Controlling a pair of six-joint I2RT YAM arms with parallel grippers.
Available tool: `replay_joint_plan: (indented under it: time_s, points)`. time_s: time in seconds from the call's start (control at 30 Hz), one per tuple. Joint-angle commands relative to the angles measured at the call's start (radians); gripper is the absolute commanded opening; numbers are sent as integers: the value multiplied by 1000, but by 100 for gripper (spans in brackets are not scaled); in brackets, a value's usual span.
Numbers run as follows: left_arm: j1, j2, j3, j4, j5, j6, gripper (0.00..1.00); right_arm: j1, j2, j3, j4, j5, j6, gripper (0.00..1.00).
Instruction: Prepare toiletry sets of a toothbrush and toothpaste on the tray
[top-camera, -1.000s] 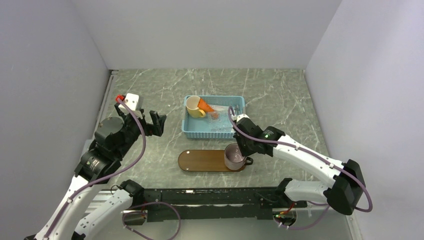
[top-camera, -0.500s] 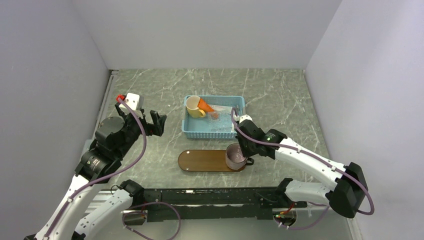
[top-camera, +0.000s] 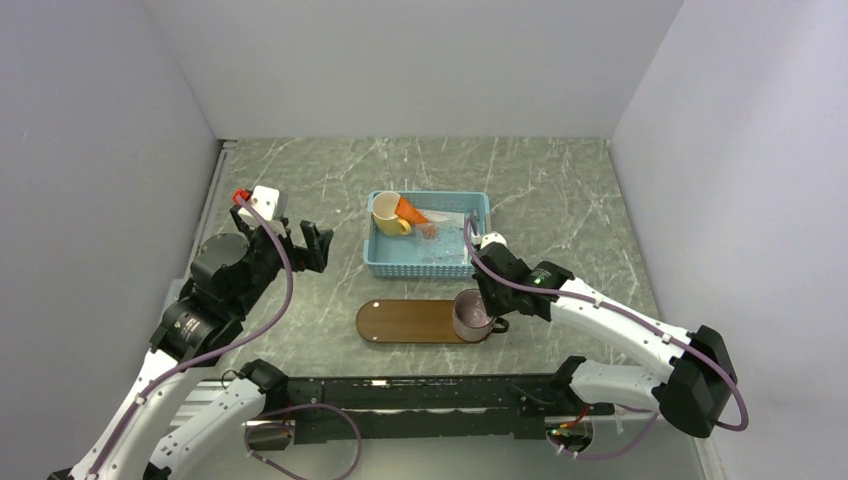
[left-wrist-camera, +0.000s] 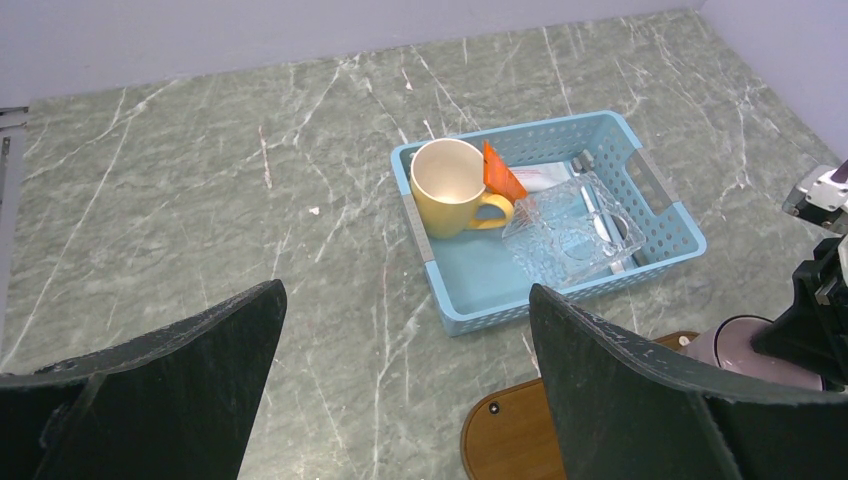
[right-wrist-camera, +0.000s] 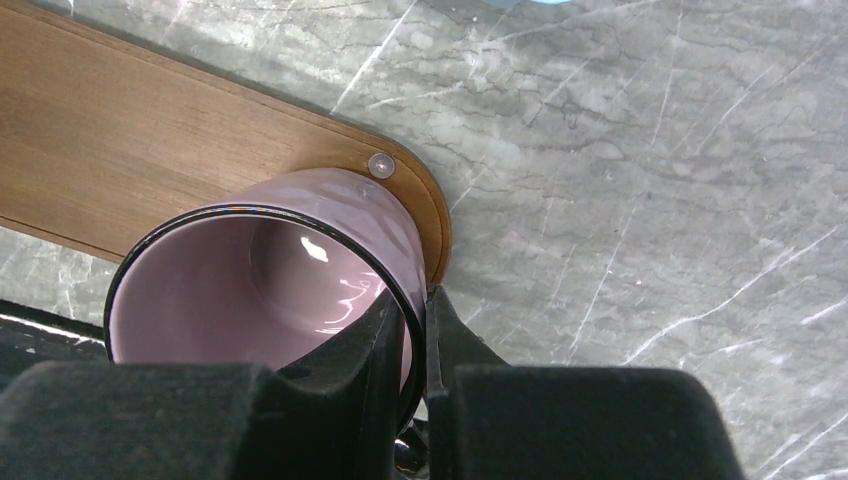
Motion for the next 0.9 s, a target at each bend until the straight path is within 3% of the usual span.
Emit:
replay_joint_plan:
  time_s: [0.0, 0.67, 0.87]
  points:
    - [4, 9, -1, 12, -7, -6, 99, -2, -33, 8, 60, 26, 27, 0]
    - [4, 20, 0, 14, -1, -7, 99, -11, -10, -15, 79, 48, 58, 0]
    - [4, 18, 0, 14, 0, -6, 99, -11, -29, -16, 73, 54, 70, 13]
